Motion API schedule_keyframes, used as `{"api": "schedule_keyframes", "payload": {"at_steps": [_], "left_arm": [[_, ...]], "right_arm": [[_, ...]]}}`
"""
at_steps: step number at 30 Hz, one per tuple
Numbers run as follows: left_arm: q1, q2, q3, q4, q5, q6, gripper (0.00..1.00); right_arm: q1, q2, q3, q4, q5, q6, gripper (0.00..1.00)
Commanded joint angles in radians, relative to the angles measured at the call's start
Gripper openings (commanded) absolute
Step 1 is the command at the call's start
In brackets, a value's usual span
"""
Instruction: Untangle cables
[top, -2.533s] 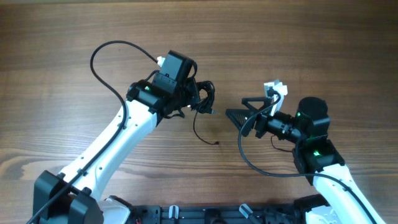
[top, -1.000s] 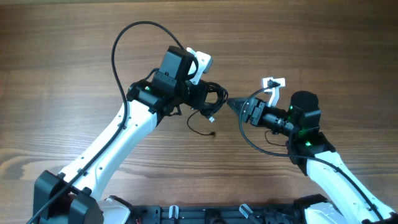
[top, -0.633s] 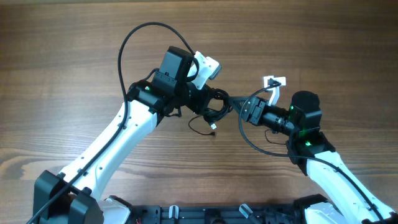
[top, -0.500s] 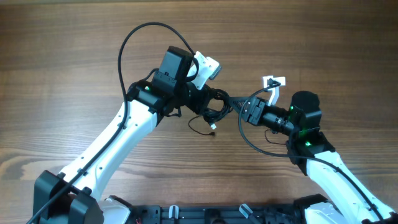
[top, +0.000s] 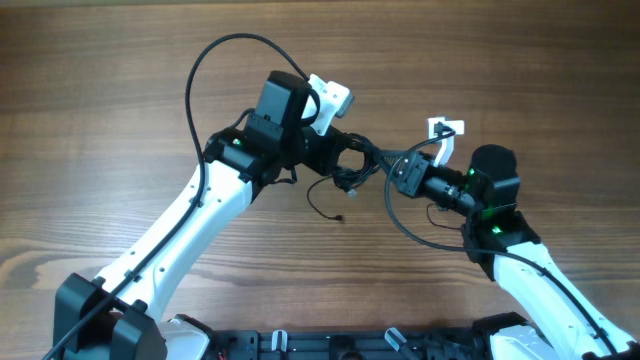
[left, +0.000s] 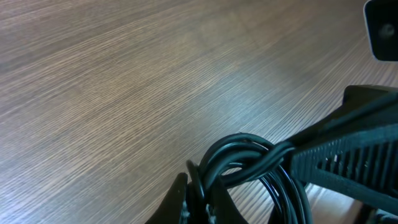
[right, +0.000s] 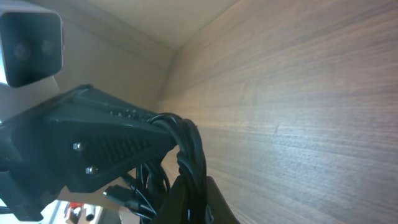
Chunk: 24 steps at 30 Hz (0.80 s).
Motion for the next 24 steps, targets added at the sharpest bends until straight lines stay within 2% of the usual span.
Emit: {"api": "schedule_keyframes", "payload": {"at_steps": [1, 4, 12, 16, 19, 24], "left_arm": [[0.108, -0.073, 0.005, 0.009, -0.001, -0.038, 0.04], [0.149, -0.082, 0.005, 0.008, 0.138, -0.037, 0.04], [0.155, -0.082, 0.005, -0.011, 0.187, -0.027, 0.04], [0.155, -0.082, 0.005, 0.001, 0.249, -0.036, 0.04], [0.155, -0.081, 0.005, 0.008, 0.251, -0.089, 0.04], [0.153, -0.080, 0.005, 0.009, 0.252, -0.160, 0.04]], "right_arm": [[-0.120, 0.008, 0.004, -0.016, 0.181, -0.080, 0.04], [-0.130, 0.008, 0.004, -0.016, 0.187, -0.080, 0.04], [-0.132, 0.008, 0.004, -0.013, 0.135, -0.107, 0.05], [-0.131, 0.008, 0.004, 0.033, -0.119, -0.118, 0.20], [-0.116, 0.008, 0.004, 0.087, -0.301, -0.083, 0.29], [-0.060, 0.008, 0.004, 0.096, -0.306, -0.072, 0.31]]}}
